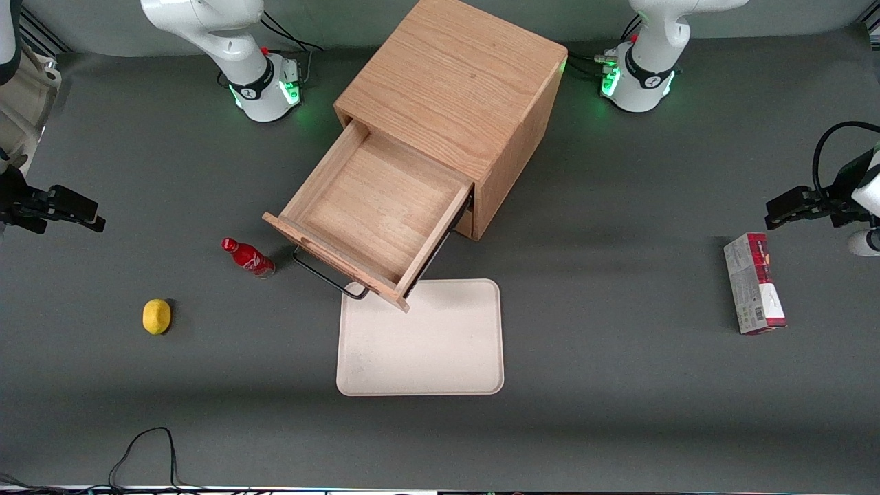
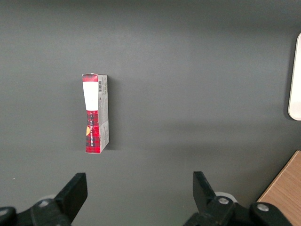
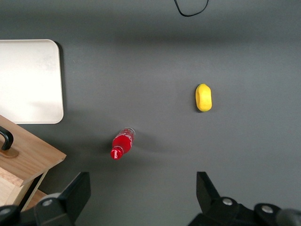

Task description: Open upper drawer

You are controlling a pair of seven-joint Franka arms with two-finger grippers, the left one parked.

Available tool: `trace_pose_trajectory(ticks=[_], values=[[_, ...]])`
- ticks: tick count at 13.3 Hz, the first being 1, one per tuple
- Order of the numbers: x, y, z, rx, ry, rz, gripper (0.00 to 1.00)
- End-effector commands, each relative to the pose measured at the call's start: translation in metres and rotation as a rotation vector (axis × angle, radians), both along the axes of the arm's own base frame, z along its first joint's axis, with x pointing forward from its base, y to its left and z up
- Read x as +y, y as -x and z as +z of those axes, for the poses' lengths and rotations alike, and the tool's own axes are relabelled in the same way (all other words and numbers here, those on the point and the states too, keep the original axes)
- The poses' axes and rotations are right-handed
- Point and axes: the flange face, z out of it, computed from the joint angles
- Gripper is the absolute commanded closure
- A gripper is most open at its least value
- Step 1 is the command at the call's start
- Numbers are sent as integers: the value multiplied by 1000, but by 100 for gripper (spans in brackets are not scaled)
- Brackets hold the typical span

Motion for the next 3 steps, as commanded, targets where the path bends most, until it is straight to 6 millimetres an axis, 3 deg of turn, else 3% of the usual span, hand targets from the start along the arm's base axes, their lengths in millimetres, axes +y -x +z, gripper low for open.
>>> trace_pose_trajectory(ticks=[1, 3], values=[[1, 4, 1, 8, 18, -21, 0], [-2, 5, 0, 19, 16, -26, 0]])
